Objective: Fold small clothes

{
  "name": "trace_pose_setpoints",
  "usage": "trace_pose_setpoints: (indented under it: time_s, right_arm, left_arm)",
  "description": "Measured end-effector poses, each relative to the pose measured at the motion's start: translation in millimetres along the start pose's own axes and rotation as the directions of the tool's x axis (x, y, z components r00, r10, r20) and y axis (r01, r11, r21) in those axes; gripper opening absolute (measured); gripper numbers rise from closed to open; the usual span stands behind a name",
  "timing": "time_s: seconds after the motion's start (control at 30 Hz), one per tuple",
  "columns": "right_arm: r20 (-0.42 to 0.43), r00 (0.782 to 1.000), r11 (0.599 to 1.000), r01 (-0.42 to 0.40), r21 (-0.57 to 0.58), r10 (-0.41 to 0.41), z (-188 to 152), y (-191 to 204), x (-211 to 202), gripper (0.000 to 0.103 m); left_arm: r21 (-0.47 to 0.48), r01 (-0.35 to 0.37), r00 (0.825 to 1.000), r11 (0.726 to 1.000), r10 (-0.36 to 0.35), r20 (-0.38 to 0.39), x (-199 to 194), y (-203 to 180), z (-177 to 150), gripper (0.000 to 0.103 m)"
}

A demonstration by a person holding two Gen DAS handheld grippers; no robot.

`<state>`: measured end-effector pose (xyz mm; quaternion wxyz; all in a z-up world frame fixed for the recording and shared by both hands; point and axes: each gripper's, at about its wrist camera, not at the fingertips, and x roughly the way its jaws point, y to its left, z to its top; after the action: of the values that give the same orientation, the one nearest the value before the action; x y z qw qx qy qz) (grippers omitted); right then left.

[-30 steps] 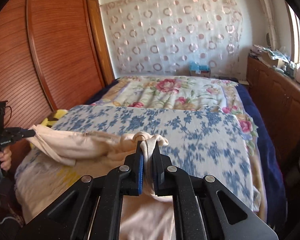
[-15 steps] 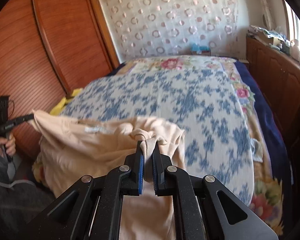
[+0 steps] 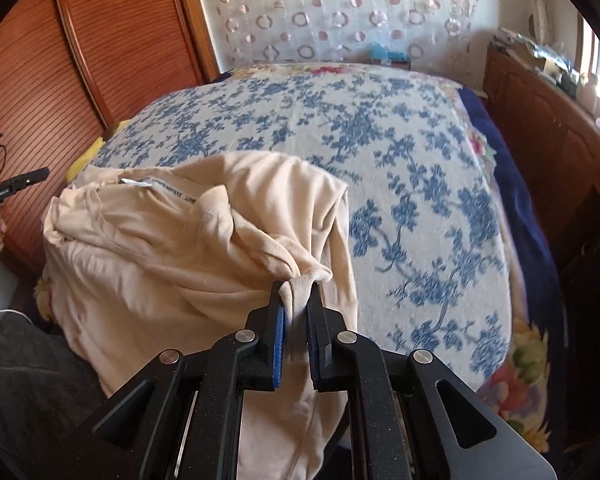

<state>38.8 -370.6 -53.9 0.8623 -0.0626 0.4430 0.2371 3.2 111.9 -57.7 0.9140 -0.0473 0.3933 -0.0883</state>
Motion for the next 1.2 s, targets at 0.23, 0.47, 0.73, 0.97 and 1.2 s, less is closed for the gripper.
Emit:
trace_pose_setpoints:
  time_s: [0.23, 0.47, 0.73, 0.97, 1.2]
  right_arm:
    - [0.015, 0.996, 0.996, 0.085, -0.036, -0.085, 13.3, 4.5, -11.9, 0.040]
    - [0.070, 0.991, 0.992, 0.120, -0.027, -0.118, 39.2, -6.1, -4.9, 0.056]
    - [-0.010, 0.994, 0.994, 0.109, 0.003, -0.109, 60.5, -12.3, 65.9, 0.057]
    - [-0.053, 0.998, 0.998, 0.043, 0.039, -0.041, 63.6, -22.8, 83.7, 0.057]
    - [-0.054, 0.998, 0.999, -0.010, 0.032, 0.012, 62.4, -17.4, 87.4, 0.049]
  left_arm:
    - [0.011, -0.047, 0.998, 0.999, 0.047, -0.041, 31.5, 4.0, 8.8, 0.027]
    - [-0.005, -0.033, 0.995, 0.999, 0.032, -0.095, 58.9, 12.8, 13.8, 0.027]
    - [-0.012, -0.022, 0.990, 1.000, 0.020, -0.138, 78.0, 13.1, 14.3, 0.027]
    - [-0.035, -0.002, 0.991, 0.999, -0.003, -0.134, 83.6, 15.8, 12.9, 0.027]
    - [-0.053, 0.027, 0.991, 0.998, -0.034, -0.131, 84.5, 17.5, 14.3, 0.026]
